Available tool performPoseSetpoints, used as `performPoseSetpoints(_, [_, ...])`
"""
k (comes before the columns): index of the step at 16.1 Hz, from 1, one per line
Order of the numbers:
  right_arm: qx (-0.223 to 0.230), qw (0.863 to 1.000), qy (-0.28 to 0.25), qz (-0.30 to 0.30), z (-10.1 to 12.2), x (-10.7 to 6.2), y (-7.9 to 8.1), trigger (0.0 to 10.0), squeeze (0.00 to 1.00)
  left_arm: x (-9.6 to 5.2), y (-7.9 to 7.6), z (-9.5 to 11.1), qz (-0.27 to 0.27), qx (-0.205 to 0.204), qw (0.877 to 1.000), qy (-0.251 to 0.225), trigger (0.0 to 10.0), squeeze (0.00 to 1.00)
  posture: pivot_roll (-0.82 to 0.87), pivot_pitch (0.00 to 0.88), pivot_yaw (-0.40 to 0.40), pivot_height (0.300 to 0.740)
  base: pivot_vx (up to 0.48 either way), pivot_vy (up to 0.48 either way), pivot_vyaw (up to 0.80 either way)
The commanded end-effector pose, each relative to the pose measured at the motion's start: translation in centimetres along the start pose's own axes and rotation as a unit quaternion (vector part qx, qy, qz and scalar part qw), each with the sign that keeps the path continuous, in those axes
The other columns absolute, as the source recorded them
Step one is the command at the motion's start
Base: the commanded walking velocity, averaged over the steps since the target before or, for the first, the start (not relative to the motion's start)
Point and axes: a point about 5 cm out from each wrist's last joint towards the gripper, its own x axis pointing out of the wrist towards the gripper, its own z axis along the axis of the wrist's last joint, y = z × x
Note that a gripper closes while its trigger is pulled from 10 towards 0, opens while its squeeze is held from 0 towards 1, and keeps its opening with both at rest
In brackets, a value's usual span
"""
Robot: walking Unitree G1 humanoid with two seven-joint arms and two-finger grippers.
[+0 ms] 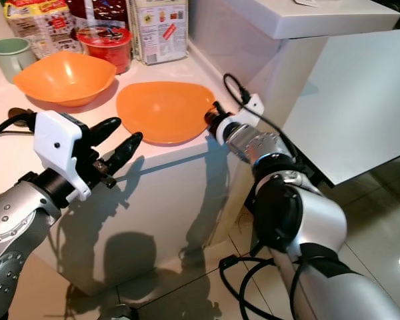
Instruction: Setting the table
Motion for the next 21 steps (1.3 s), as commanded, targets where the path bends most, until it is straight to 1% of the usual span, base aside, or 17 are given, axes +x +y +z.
performPoseSetpoints(1, [0.006, 1.0, -0.015, 0.015, 1.4, -0.4, 0.6, 0.0, 0.0, 0.3, 0.1, -0.3, 0.011, -0.011, 1.0, 0.011, 10.0, 0.0, 0.13, 0.013, -0.094, 0.74, 0.0, 0.0, 0.0])
performPoseSetpoints(2, [0.006, 1.0, -0.012, 0.025, 2.0, -0.7, 0.4, 0.0, 0.0, 0.7, 0.2, -1.0, 0.031, -0.019, 0.999, 0.025, 10.0, 0.0, 0.12, 0.001, -0.088, 0.74, 0.0, 0.0, 0.0])
performPoseSetpoints(3, [-0.003, 0.999, -0.007, 0.031, 2.4, -1.0, 0.2, 0.0, 0.0, 1.0, 0.3, -1.4, 0.043, -0.015, 0.998, 0.033, 10.0, 0.0, 0.11, 0.0, -0.082, 0.74, 0.0, 0.0, 0.0])
performPoseSetpoints(4, [-0.013, 0.999, -0.004, 0.033, 2.7, -1.2, -0.1, 0.0, 0.0, 1.2, 0.3, -1.4, 0.045, -0.011, 0.998, 0.032, 10.0, 0.0, 0.11, 0.0, -0.081, 0.74, 0.0, 0.0, 0.0])
performPoseSetpoints(7, [-0.07, 0.997, 0.007, 0.033, 3.4, -1.8, -0.7, 0.0, 0.0, 1.8, 0.3, -1.3, 0.047, -0.013, 0.999, 0.023, 10.0, 0.0, 0.1, 0.0, -0.077, 0.74, 0.0, 0.0, 0.0])
performPoseSetpoints(9, [-0.082, 0.996, 0.012, 0.034, 3.5, -2.1, -1.0, 0.0, 0.0, 2.0, 0.3, -1.3, 0.054, -0.016, 0.998, 0.024, 10.0, 0.0, 0.1, 0.0, -0.078, 0.74, 0.0, 0.0, 0.0])
performPoseSetpoints(11, [-0.085, 0.995, 0.021, 0.039, 3.5, -2.3, -1.4, 0.0, 0.0, 2.2, 0.7, -2.2, 0.082, -0.033, 0.995, 0.048, 10.0, 0.0, 0.1, 0.0, -0.081, 0.74, 0.0, 0.0, 0.0])
performPoseSetpoints(12, [-0.086, 0.995, 0.024, 0.042, 3.3, -2.4, -1.8, 0.0, 0.0, 2.4, 1.0, -2.9, 0.101, -0.053, 0.991, 0.064, 10.0, 0.0, 0.1, 0.0, -0.081, 0.74, 0.0, 0.0, 0.0])
performPoseSetpoints(13, [-0.082, 0.995, 0.024, 0.044, 3.1, -2.5, -2.2, 0.0, 0.0, 2.8, 1.1, -3.5, 0.111, -0.088, 0.987, 0.076, 10.0, 0.0, 0.1, 0.0, -0.08, 0.74, 0.0, 0.0, 0.0])
performPoseSetpoints(14, [-0.069, 0.996, 0.02, 0.047, 3.1, -2.6, -2.6, 0.0, 0.0, 3.1, 1.2, -4.3, 0.116, -0.138, 0.98, 0.087, 10.0, 1.0, 0.1, 0.0, -0.077, 0.74, 0.0, 0.0, 0.0])
performPoseSetpoints(15, [-0.056, 0.997, 0.016, 0.052, 3.2, -2.8, -2.9, 0.0, 0.0, 3.5, 1.0, -4.9, 0.11, -0.198, 0.97, 0.088, 10.0, 1.0, 0.1, 0.0, -0.075, 0.74, 0.0, 0.0, 0.0])
performPoseSetpoints(16, [-0.051, 0.997, 0.016, 0.052, 3.2, -2.9, -3.1, 0.0, 0.0, 3.7, 0.8, -5.3, 0.111, -0.249, 0.958, 0.085, 10.0, 1.0, 0.1, 0.0, -0.073, 0.74, 0.0, 0.0, 0.0])
performPoseSetpoints(17, [-0.051, 0.997, 0.015, 0.051, 3.2, -3.0, -3.3, 0.0, 0.0, 3.8, 0.8, -5.8, 0.119, -0.291, 0.946, 0.085, 10.0, 1.0, 0.09, 0.0, -0.07, 0.74, 0.0, 0.0, 0.0])
performPoseSetpoints(19, [-0.051, 0.997, 0.014, 0.05, 3.3, -3.2, -3.5, 0.0, 0.0, 4.0, 0.6, -6.6, 0.124, -0.35, 0.924, 0.091, 10.0, 1.0, 0.09, 0.0, -0.07, 0.74, 0.0, 0.0, 0.0])
performPoseSetpoints(20, [-0.049, 0.997, 0.013, 0.051, 3.3, -3.3, -3.6, 0.0, 0.0, 4.1, 0.1, -7.0, 0.108, -0.402, 0.904, 0.092, 10.0, 1.0, 0.09, 0.0, -0.07, 0.74, 0.0, 0.0, 0.0])
performPoseSetpoints(21, [-0.047, 0.997, 0.014, 0.053, 3.2, -3.3, -3.6, 0.0, 0.0, 4.3, -0.4, -7.1, 0.087, -0.447, 0.886, 0.087, 10.0, 1.0, 0.09, 0.0, -0.07, 0.74, 0.0, 0.0, 0.0])
